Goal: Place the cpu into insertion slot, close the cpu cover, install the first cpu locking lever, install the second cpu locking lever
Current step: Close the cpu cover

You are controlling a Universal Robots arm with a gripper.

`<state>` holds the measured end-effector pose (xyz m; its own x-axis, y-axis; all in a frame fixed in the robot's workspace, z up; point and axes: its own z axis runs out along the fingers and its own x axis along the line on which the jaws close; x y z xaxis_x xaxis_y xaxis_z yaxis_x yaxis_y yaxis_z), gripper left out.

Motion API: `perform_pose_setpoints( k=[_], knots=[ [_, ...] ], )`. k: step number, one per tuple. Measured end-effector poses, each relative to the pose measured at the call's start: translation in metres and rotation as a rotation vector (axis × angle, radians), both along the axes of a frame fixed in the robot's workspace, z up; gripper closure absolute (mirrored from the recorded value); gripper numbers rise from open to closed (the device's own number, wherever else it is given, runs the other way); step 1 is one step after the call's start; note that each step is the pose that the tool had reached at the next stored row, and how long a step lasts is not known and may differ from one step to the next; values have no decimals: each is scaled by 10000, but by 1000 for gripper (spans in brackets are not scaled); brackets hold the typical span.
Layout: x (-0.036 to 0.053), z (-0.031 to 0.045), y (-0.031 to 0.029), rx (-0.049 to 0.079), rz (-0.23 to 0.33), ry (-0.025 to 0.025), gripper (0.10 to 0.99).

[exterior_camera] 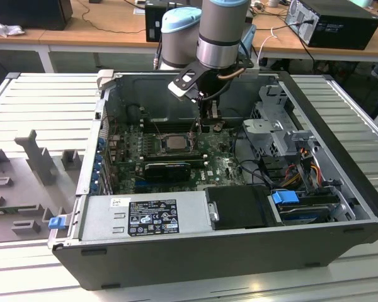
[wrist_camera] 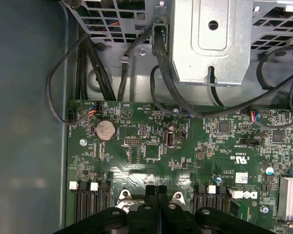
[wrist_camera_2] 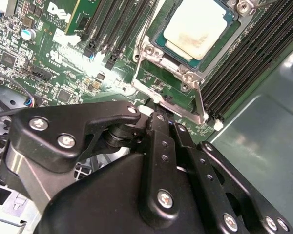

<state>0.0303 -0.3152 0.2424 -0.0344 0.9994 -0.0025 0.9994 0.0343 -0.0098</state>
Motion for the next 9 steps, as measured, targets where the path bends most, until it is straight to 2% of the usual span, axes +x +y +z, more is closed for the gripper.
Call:
perform_pose_setpoints(
  k=[9],
  knots=[
    [-43, 0, 0, 0, 0, 0, 980]
  ],
)
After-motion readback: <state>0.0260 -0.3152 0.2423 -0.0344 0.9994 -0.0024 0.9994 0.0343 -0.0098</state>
